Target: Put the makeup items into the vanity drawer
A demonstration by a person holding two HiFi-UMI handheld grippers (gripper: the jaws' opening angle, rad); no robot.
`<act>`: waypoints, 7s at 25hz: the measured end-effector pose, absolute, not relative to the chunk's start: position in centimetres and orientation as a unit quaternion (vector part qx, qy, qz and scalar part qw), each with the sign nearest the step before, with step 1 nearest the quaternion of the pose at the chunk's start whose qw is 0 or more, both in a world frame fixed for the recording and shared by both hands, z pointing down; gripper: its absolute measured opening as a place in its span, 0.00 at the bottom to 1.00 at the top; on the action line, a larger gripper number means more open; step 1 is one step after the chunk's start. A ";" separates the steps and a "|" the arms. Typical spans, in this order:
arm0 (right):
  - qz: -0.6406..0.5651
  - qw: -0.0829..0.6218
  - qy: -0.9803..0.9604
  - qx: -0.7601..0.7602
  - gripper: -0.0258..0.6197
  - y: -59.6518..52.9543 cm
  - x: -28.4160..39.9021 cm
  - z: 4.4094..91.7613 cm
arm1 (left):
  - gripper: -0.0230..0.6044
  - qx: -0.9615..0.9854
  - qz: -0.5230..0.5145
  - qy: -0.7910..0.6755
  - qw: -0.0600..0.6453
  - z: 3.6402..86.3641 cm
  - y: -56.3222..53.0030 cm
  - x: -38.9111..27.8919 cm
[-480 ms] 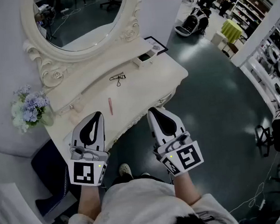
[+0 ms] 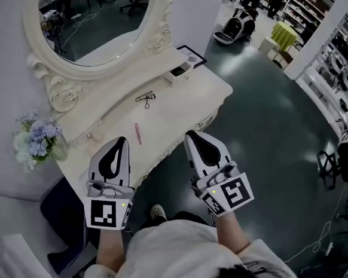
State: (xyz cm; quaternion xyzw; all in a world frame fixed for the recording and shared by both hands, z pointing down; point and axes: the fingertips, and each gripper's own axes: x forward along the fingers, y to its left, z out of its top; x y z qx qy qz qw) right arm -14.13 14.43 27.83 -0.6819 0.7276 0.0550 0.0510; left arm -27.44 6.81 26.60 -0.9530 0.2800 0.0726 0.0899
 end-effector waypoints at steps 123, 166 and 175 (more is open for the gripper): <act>-0.074 -0.032 0.815 -0.573 0.08 -13.5 6.4 37.4 | 0.07 -0.904 -0.366 0.219 -0.027 57.3 -18.6 -4.4; -0.043 0.003 0.834 -0.550 0.08 -13.9 15.4 34.4 | 0.07 -0.940 -0.144 0.307 -0.048 44.5 -18.3 6.7; -0.039 0.002 0.850 -0.525 0.08 -13.9 19.2 34.5 | 0.07 -0.914 -0.160 0.360 -0.099 46.2 -19.2 11.0</act>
